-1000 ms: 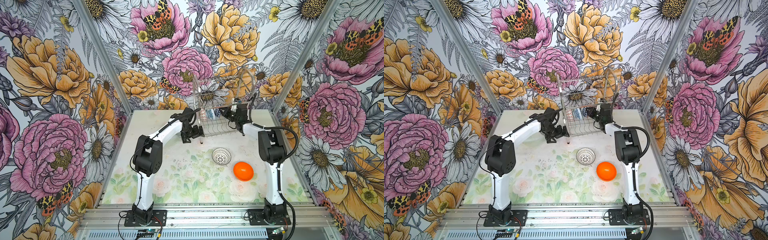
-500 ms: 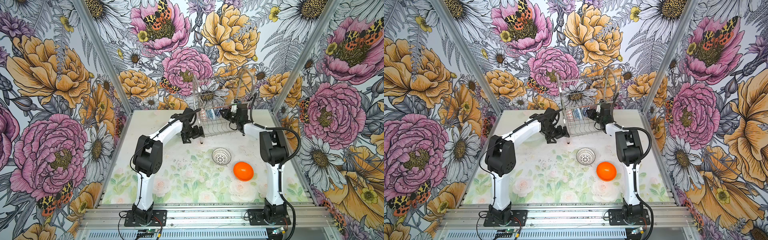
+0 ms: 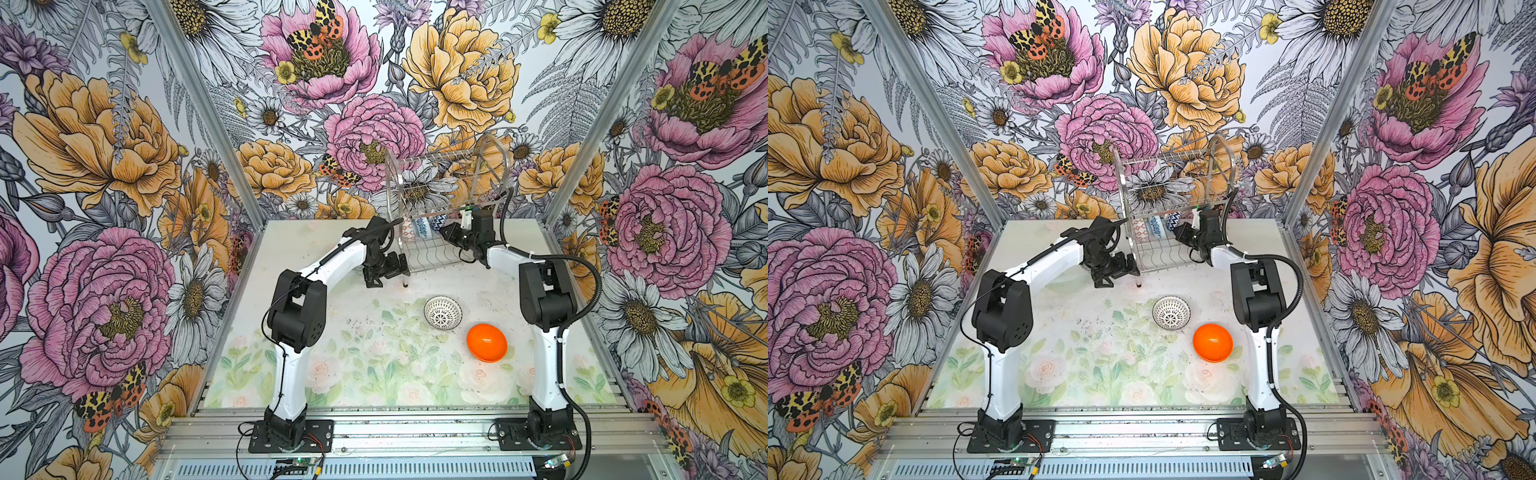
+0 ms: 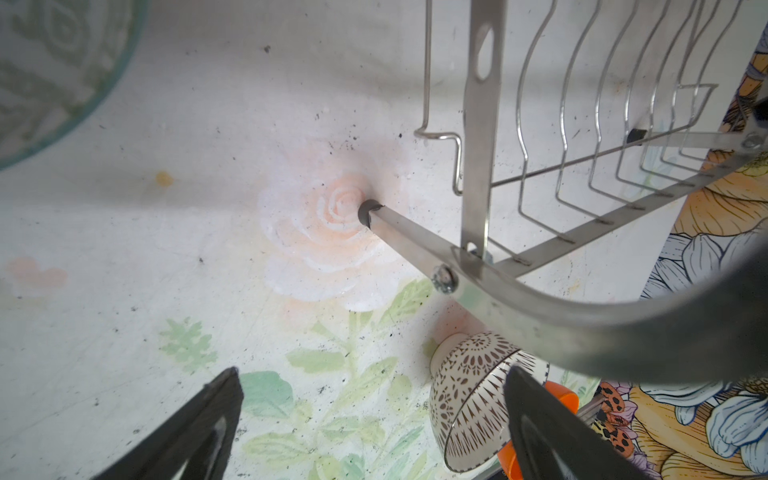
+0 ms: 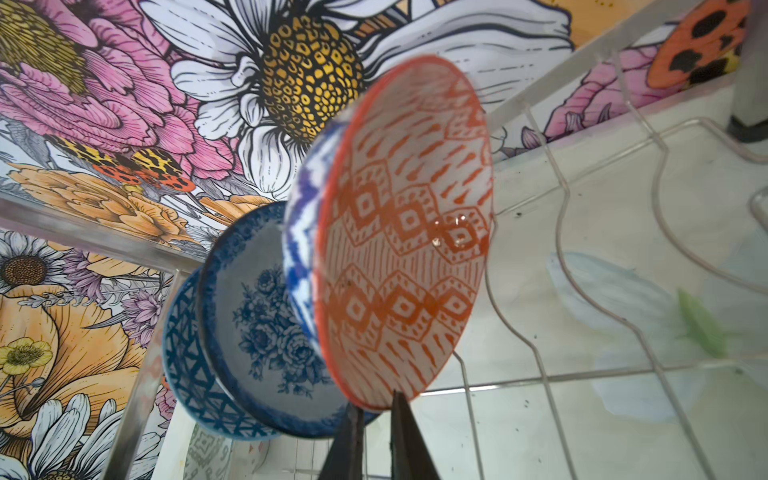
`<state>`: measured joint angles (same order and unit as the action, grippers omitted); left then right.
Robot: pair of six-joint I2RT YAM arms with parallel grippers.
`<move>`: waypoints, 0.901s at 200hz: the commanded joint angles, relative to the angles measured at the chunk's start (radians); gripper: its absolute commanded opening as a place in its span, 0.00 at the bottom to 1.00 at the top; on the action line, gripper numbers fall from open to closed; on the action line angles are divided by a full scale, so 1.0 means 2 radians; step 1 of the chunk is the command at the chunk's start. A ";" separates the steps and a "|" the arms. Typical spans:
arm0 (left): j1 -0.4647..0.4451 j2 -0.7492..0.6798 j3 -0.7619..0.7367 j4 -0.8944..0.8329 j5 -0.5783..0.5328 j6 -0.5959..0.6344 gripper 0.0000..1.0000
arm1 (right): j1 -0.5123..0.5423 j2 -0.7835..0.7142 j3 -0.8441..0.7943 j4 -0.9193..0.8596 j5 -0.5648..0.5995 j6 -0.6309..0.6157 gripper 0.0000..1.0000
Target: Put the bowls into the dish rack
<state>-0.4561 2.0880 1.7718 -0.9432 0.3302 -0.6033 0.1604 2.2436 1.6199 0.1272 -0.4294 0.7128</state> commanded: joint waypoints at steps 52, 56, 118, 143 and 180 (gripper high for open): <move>-0.003 0.011 0.021 -0.005 -0.002 -0.005 0.99 | -0.002 0.019 0.017 -0.022 0.021 0.013 0.15; -0.003 0.011 0.021 -0.004 -0.003 -0.005 0.99 | -0.002 0.019 0.018 -0.022 0.021 0.013 0.15; -0.003 0.008 0.019 -0.004 -0.005 -0.004 0.99 | -0.002 0.011 0.010 -0.018 0.019 0.017 0.15; -0.005 0.005 0.016 -0.004 -0.006 -0.003 0.99 | -0.001 0.003 0.001 -0.015 0.019 0.017 0.15; -0.007 0.001 0.015 -0.005 -0.007 -0.002 0.99 | -0.001 -0.015 -0.017 -0.007 0.022 0.022 0.15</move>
<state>-0.4561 2.0930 1.7882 -0.9466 0.3302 -0.6029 0.1539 2.2524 1.6104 0.0948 -0.4026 0.7429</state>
